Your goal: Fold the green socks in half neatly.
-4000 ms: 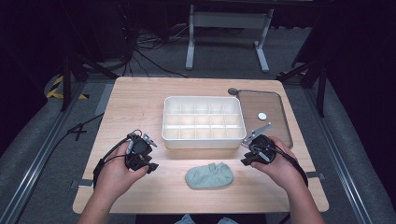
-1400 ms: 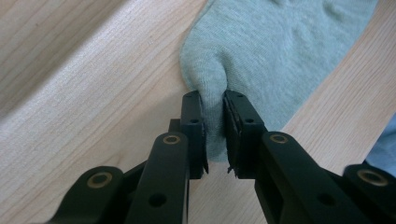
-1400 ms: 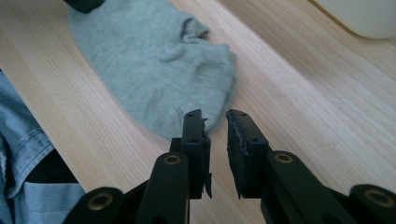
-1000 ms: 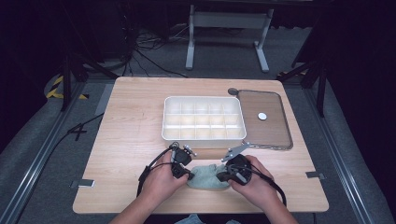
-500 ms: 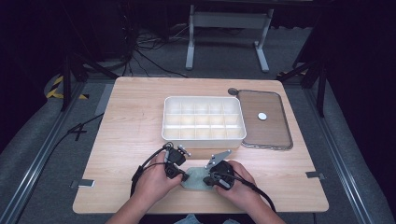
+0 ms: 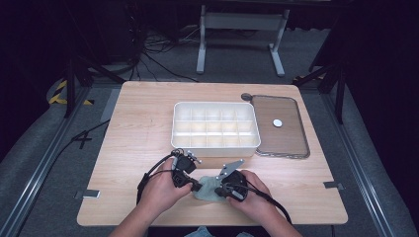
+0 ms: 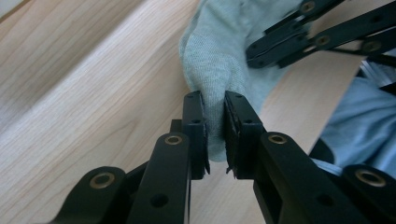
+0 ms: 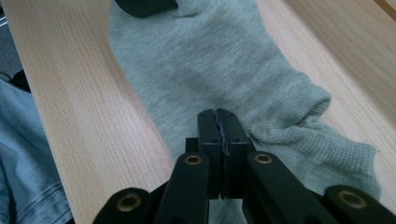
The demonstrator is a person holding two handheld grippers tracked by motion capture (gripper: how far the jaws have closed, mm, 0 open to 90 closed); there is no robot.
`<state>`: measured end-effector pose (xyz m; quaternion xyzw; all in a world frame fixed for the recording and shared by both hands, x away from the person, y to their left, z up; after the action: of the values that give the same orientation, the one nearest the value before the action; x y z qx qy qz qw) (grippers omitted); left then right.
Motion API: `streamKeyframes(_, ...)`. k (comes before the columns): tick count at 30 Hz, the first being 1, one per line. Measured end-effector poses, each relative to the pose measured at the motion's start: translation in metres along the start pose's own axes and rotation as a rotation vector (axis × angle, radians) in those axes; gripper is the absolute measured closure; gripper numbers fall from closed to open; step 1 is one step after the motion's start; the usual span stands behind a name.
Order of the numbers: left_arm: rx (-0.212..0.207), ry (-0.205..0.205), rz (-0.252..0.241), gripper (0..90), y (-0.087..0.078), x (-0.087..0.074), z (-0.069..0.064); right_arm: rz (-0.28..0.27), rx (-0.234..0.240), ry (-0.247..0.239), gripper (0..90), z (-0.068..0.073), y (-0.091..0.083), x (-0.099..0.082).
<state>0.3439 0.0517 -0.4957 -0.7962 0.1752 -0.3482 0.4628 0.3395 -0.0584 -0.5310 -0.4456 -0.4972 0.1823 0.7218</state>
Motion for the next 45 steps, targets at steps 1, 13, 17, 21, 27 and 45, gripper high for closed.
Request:
streamKeyframes(1, -0.001, 0.004, 0.0, 79.8, -0.001, 0.001, -0.001, -0.002, -0.002, -0.001, 90.0, 0.0, 0.0, 0.0)
streamKeyframes(13, -0.042, 0.058, 0.021, 79.5, 0.0, 0.009, -0.016, -0.027, -0.02, -0.028, 87.8, 0.001, -0.001, -0.002)
streamKeyframes(17, -0.04, 0.032, 0.025, 79.6, -0.001, 0.009, -0.012, -0.059, 0.009, 0.005, 85.9, -0.001, -0.015, -0.002)
streamKeyframes(21, -0.025, 0.014, 0.041, 79.6, -0.001, 0.008, -0.011, -0.064, -0.048, 0.064, 86.9, -0.018, -0.035, -0.009)
streamKeyframes(27, -0.022, 0.012, 0.048, 79.5, -0.002, 0.009, -0.011, 0.003, -0.044, 0.077, 89.3, -0.025, -0.019, -0.024)
streamKeyframes(45, -0.038, 0.042, -0.047, 79.5, 0.003, 0.028, -0.023, -0.024, 0.086, 0.026, 90.0, -0.013, -0.008, -0.014)
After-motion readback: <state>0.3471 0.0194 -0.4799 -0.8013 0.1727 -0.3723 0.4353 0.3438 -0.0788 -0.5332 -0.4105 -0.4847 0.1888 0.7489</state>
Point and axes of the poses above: each handheld gripper's, and its own axes: y roughly forward along the jaws, x roughly out of its top, z roughly to its left, the point moved 9 cm from there along y, roughly forward along the jaws, and after that the axes turned 2 degrees about -z, right-handed, at the moved point
